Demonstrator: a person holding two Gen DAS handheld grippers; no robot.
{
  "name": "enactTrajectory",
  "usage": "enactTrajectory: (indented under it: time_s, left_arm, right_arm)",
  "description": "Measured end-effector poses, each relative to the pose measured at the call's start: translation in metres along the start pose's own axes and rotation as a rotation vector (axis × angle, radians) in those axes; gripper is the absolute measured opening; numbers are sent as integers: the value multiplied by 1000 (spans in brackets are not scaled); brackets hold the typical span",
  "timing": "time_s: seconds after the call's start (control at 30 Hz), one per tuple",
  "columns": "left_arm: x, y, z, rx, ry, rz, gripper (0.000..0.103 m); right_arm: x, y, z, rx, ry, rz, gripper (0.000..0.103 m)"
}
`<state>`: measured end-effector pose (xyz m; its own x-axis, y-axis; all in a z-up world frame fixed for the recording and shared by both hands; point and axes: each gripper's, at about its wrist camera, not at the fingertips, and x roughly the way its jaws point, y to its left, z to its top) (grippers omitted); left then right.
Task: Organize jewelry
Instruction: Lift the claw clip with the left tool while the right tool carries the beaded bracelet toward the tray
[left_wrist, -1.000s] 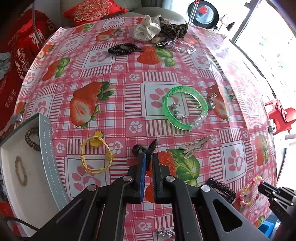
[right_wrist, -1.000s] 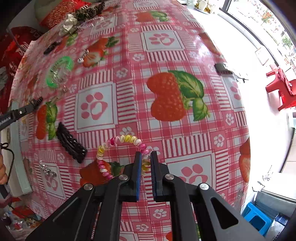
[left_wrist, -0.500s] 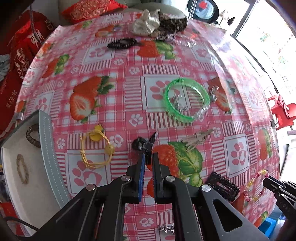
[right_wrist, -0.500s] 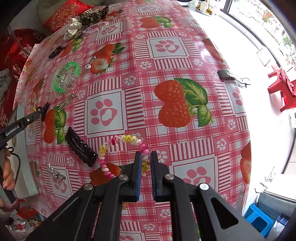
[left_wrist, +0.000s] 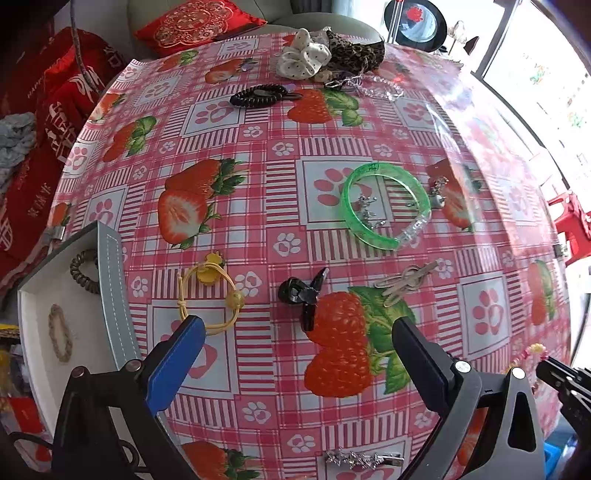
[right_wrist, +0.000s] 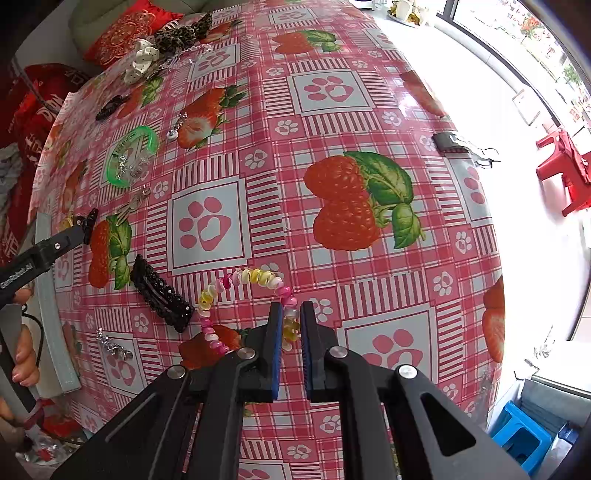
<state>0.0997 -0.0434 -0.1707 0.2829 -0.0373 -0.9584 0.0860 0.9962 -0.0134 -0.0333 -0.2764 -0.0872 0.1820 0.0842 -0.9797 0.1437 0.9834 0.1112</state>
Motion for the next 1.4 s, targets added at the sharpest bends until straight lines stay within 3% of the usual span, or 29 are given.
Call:
enactTrajectory:
  time_s: [0.2,0.53,0.6,0.63,0.8,1.4]
  left_arm:
    - [22,-8,-1,22,81,-16,64]
    - [33,-10,17,0,47,0,62]
    - [32,-11,19,8,31,-8,39]
    - [31,-13,19,18,27,-7,36]
    - [25,-12,15,31,0,-35,29]
    - [-31,12,1,-25,-62,-120,29]
  right_arm:
    - [0,-1,-1,6,-1,5,10]
    - [0,-2,-2,8,4,6,10]
    - [0,-1,-3,5,4,7,10]
    - [0,-1,-3,4,3,7,10]
    - [-1,2,-3,2,-1,11,10]
    - [-26,33,18,-40,-55,71,10]
